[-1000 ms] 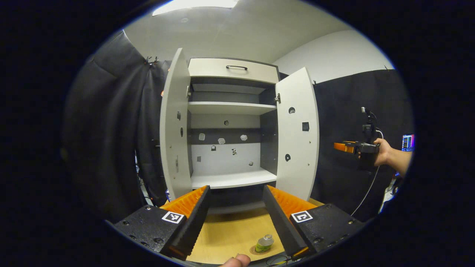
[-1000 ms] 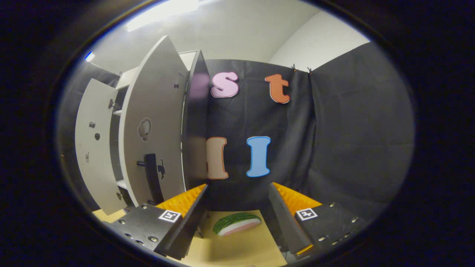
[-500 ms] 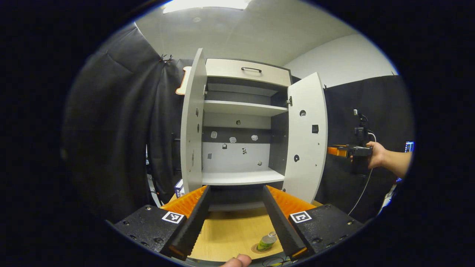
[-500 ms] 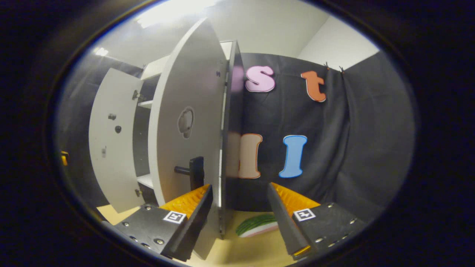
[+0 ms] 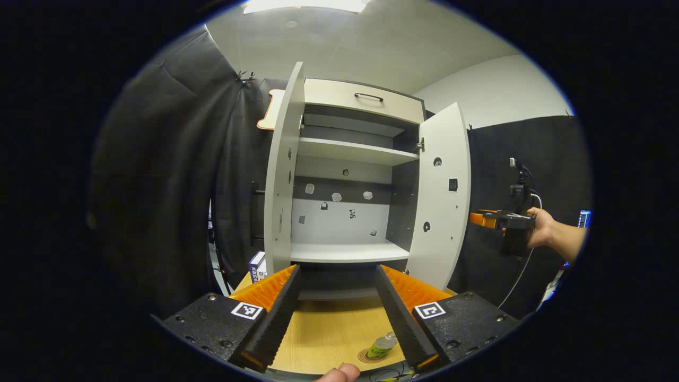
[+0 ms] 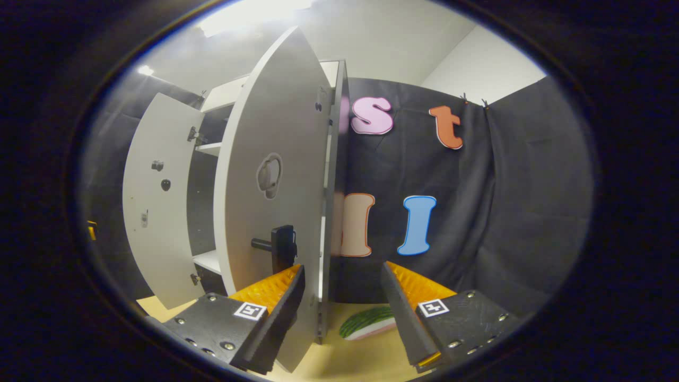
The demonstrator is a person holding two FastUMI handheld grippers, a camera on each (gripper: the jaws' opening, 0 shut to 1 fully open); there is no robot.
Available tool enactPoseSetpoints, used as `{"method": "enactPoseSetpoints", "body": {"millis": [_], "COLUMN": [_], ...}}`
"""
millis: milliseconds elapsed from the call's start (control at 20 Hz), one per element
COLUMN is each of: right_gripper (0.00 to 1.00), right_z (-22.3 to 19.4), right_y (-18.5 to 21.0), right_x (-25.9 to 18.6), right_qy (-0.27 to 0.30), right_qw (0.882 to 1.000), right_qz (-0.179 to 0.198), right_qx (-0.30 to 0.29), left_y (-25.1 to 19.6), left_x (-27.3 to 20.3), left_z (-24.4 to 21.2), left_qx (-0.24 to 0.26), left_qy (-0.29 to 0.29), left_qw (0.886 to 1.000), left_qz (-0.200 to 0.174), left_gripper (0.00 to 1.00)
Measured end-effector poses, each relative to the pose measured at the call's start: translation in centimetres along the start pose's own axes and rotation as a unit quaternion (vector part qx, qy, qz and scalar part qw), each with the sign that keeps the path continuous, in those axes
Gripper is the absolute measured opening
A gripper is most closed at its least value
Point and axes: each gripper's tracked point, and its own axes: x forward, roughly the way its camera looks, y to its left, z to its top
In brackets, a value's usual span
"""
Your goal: Grasp the bottle in the cabinet with the left hand and place it on the coaster, then close the right door with the right hand and the left door with the left hand.
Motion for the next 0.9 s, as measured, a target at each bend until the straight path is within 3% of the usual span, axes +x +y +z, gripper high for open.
{"method": "enactPoseSetpoints", "body": {"millis": [400,700,900], "right_gripper": [0.86,0.89,0.89], "right_z": [0.5,0.4,0.2], "right_y": [2.1,4.9,4.8], "right_x": [-0.1,1.0,2.4], "right_qy": [-0.019,-0.016,0.002], "right_qw": [0.999,1.000,1.000], "right_qz": [-0.024,-0.005,-0.028], "right_qx": [-0.018,-0.010,0.003], "left_y": [1.6,1.4,1.5], "left_x": [1.3,1.8,1.9], "left_z": [0.8,0.9,1.8], "left_qx": [0.037,0.023,0.020], "left_qy": [0.000,0.008,0.001], "left_qw": [0.999,1.000,1.000], "left_qz": [0.014,0.008,0.004], "left_gripper": [0.88,0.88,0.88]}}
